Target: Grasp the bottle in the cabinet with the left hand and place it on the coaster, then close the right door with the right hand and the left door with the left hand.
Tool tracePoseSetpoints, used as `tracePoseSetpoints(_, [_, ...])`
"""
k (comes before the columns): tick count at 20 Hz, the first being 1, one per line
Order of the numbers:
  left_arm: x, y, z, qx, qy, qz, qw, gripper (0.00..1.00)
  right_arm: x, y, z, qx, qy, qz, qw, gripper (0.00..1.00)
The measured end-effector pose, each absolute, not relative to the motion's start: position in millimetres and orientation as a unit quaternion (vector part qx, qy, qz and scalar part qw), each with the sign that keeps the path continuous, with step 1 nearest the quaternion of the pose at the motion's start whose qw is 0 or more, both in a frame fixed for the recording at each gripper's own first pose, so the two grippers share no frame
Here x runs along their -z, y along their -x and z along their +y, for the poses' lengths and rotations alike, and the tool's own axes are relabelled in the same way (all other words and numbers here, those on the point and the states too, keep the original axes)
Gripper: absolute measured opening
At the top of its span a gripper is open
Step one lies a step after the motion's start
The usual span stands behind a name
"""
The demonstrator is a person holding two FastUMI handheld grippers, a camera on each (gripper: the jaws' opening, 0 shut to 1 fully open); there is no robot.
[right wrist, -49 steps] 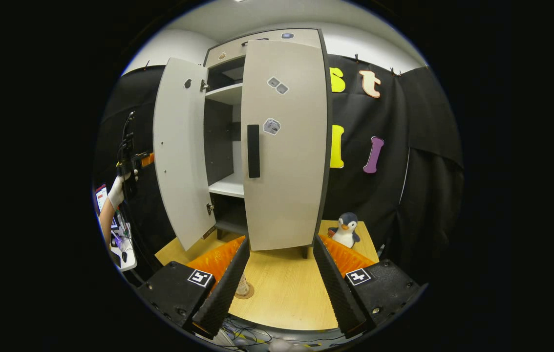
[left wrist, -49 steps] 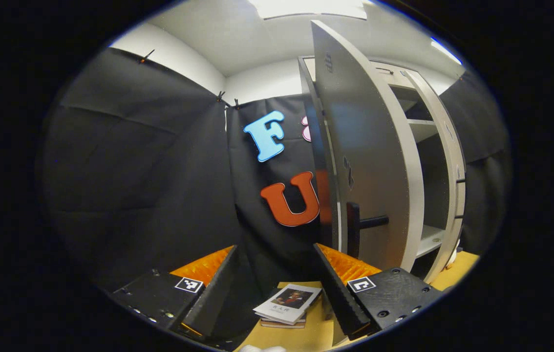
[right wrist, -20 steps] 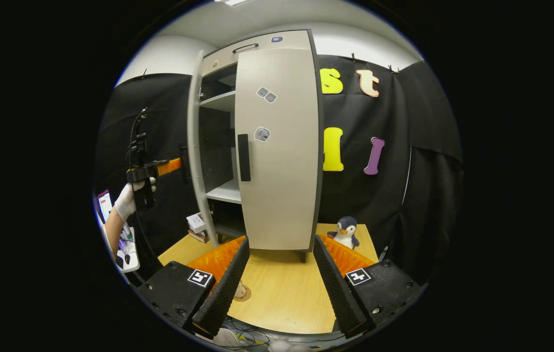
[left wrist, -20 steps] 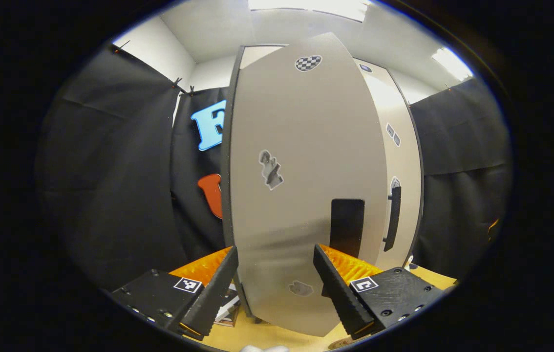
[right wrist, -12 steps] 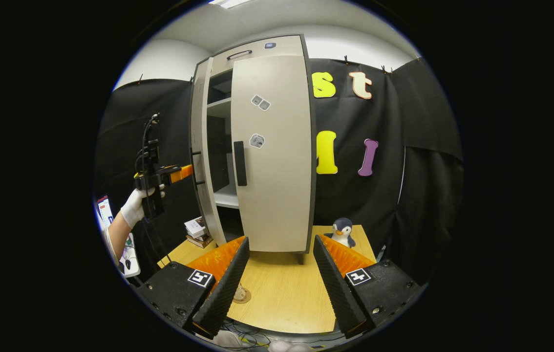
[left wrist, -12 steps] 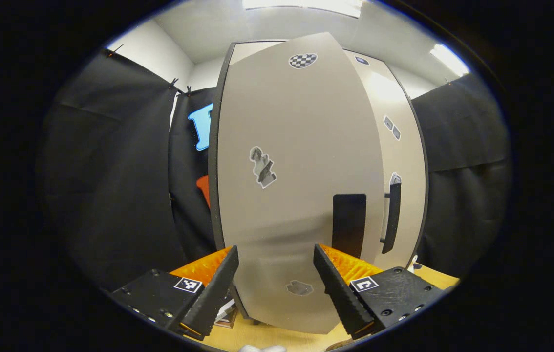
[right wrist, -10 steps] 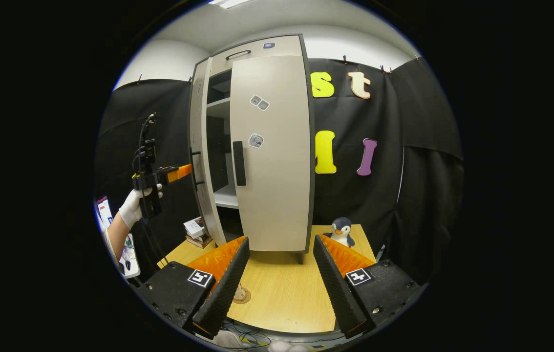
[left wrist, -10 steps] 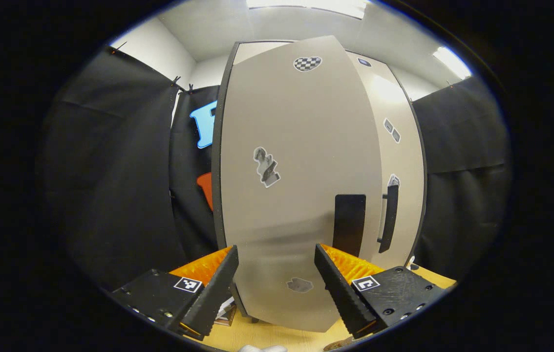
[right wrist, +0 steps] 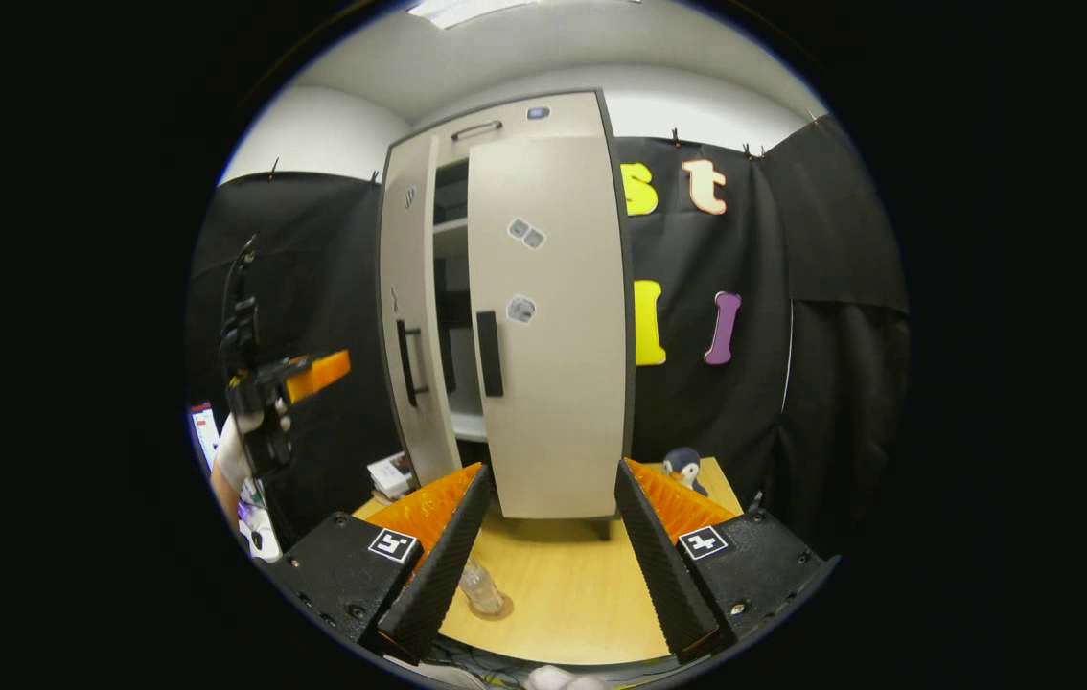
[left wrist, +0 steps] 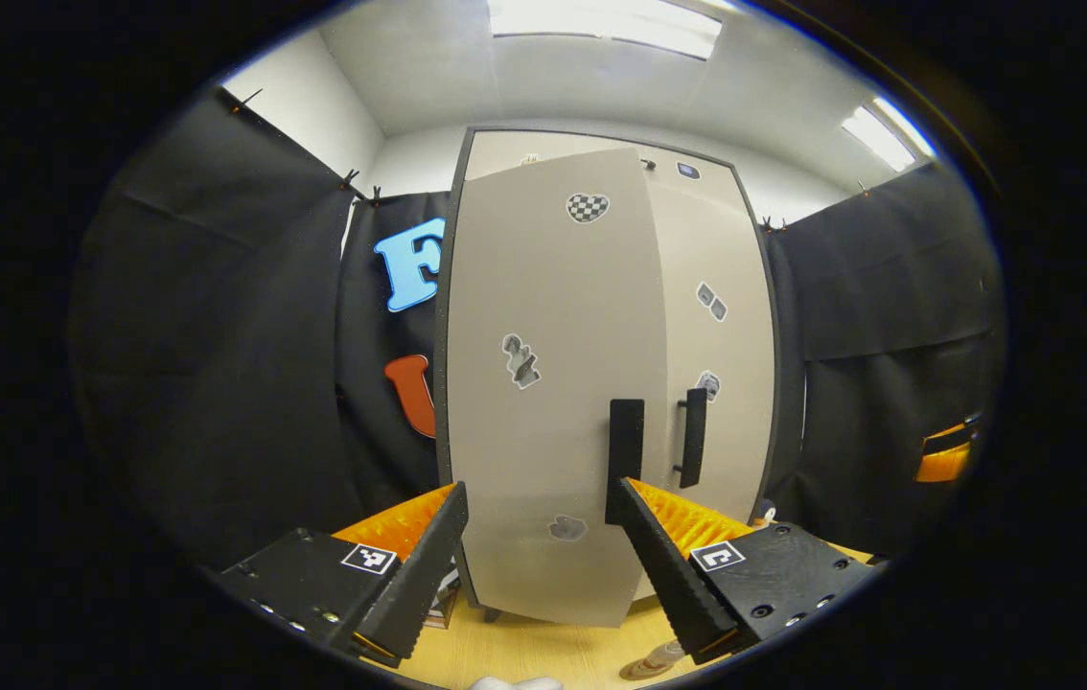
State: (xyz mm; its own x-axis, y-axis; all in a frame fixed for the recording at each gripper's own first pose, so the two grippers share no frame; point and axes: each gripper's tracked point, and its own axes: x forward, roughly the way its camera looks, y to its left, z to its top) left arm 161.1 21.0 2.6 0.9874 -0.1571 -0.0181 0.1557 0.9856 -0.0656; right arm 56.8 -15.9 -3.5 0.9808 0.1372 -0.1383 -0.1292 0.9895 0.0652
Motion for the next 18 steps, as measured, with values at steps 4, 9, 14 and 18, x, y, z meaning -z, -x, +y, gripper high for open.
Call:
tracePoseSetpoints(4, [9,-119,37,0.060,0.015,0.024,0.998,0.95,-6,-56,-6,-0.056,-0.034,0.047,0.997,0.81])
tracePoseSetpoints(9, [24,-75,63,0.016,0.024,0.037,0.999,0.95,-3,-55,-5,-0.031,-0.036,0.034,0.998,0.81])
tracePoseSetpoints(14, [30,-59,67,0.002,0.029,0.042,0.999,0.95,6,-51,7,-0.032,-0.032,0.043,0.998,0.81])
tracePoseSetpoints(18, [25,-60,63,0.011,0.031,0.036,0.999,0.95,4,-47,11,-0.029,-0.023,0.043,0.998,0.81])
